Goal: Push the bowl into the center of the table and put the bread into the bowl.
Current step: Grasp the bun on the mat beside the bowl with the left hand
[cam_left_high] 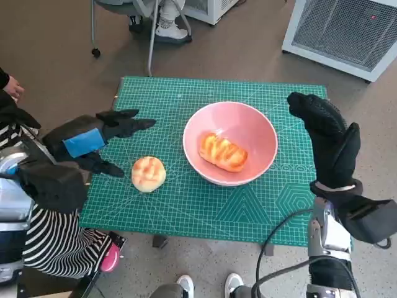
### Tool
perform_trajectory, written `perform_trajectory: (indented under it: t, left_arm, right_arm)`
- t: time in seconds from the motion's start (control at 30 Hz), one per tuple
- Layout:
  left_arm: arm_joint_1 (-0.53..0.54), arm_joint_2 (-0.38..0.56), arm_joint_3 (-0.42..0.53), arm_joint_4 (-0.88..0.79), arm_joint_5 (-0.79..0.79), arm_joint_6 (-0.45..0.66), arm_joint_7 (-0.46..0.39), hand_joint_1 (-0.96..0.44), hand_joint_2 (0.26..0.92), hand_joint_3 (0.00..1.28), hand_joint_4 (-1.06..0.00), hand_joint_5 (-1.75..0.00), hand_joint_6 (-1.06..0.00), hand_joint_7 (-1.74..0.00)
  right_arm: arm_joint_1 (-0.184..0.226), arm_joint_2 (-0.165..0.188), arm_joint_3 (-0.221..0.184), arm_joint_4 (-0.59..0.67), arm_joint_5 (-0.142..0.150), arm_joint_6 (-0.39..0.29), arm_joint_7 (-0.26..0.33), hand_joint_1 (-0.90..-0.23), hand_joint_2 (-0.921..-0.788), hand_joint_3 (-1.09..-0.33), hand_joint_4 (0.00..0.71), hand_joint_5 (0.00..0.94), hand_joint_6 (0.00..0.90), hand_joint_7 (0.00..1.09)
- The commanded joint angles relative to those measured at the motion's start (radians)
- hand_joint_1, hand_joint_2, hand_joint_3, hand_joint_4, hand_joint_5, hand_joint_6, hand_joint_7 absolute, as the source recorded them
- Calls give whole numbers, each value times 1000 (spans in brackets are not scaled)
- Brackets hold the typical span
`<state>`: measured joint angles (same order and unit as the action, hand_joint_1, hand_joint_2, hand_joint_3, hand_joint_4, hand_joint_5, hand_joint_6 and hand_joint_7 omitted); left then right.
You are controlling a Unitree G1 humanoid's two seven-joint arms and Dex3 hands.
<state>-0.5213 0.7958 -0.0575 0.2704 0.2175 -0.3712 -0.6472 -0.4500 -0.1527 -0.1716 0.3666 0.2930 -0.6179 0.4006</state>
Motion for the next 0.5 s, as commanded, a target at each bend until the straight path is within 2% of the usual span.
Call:
perform_trajectory:
  t: [0.03, 0.5]
  left_arm:
    - [18, -17, -39, 46, 39, 7, 11, -358, 759, 0, -176, -1, -325, -30]
    - [-39, -97, -143, 224, 123, 3, 42, -246, 755, 1, -163, 0, -312, -9]
  right_arm:
    - [27, -5, -2, 1, 12, 17, 12, -734, -921, -686, 160, 0, 62, 467]
    - [28, -13, -7, -2, 18, 27, 16, -733, -921, -687, 158, 0, 59, 469]
